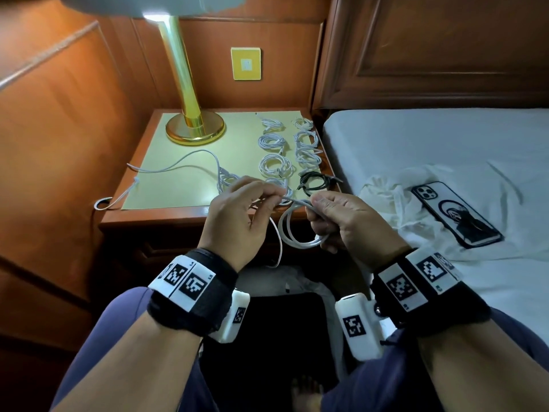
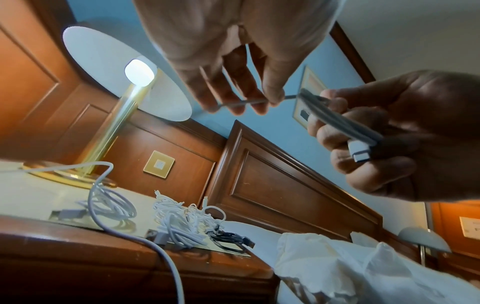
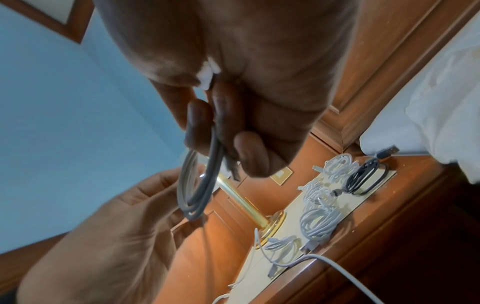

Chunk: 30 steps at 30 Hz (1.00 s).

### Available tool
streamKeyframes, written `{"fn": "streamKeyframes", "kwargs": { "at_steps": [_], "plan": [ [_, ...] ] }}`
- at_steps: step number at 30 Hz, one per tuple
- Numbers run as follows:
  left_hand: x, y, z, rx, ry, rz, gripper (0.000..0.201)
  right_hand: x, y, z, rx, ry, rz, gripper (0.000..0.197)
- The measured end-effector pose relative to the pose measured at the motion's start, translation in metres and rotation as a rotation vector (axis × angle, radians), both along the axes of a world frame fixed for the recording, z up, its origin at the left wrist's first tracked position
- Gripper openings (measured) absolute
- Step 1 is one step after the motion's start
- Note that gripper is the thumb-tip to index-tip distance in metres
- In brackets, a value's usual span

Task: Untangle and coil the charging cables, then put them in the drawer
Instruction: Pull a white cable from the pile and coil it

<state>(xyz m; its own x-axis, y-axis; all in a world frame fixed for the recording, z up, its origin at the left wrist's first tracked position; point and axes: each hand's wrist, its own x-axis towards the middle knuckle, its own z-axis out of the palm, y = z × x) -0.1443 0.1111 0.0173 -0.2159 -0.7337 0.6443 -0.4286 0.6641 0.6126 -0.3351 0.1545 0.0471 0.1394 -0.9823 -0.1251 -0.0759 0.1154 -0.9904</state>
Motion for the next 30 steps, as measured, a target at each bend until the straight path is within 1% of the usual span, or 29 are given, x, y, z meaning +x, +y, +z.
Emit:
{"fn": "streamKeyframes", "kwargs": {
  "at_steps": [3,4,5,7,8,10,12,15,17,19,22,25,28,30],
  "plan": [
    [-0.004,0.001,-0.002,0.039,0.057,0.07,0.012,0.0,0.0,0.001,0.017,-0.101,0.007,0.029],
    [-0.005,0.001,-0.002,0.092,0.105,0.068,0.012,0.0,0.0,0.001,0.011,-0.122,0.01,0.027],
    [-0.007,0.001,-0.001,0.194,0.181,0.04,0.012,0.0,0.0,0.001,0.001,-0.135,0.009,0.026],
    [-0.011,0.003,0.003,0.446,0.357,-0.068,0.013,0.0,-0.002,-0.002,-0.016,-0.155,0.001,0.024],
    [-0.011,0.003,0.003,0.536,0.43,-0.112,0.012,0.0,-0.003,-0.003,-0.026,-0.149,-0.003,0.024],
    [-0.012,0.003,0.002,0.652,0.542,-0.163,0.004,0.003,-0.007,-0.006,-0.056,-0.109,-0.006,0.025],
    [-0.013,0.003,0.002,0.711,0.619,-0.185,0.012,0.006,-0.011,-0.01,-0.076,-0.075,-0.013,0.029],
    [-0.014,0.004,0.005,0.826,0.759,-0.278,0.028,0.01,-0.015,-0.014,-0.121,-0.022,-0.046,0.032],
    [-0.014,0.004,0.007,0.864,0.768,-0.325,0.033,0.008,-0.017,-0.016,-0.161,0.013,-0.057,0.03],
    [-0.012,0.003,0.004,0.86,0.725,-0.346,0.038,0.006,-0.019,-0.017,-0.194,0.028,-0.073,0.029],
    [-0.012,0.003,0.003,0.859,0.666,-0.361,0.038,0.005,-0.019,-0.018,-0.242,0.103,-0.077,0.03],
    [-0.015,0.002,0.004,0.917,0.727,-0.403,0.035,0.008,-0.016,-0.016,-0.245,0.107,-0.098,0.03],
    [-0.017,0.0,0.005,1.007,0.814,-0.428,0.038,0.01,-0.018,-0.015,-0.261,0.116,-0.121,0.032],
    [-0.019,0.001,0.008,0.999,0.791,-0.453,0.039,0.01,-0.019,-0.016,-0.294,0.153,-0.127,0.034]
  ]
}}
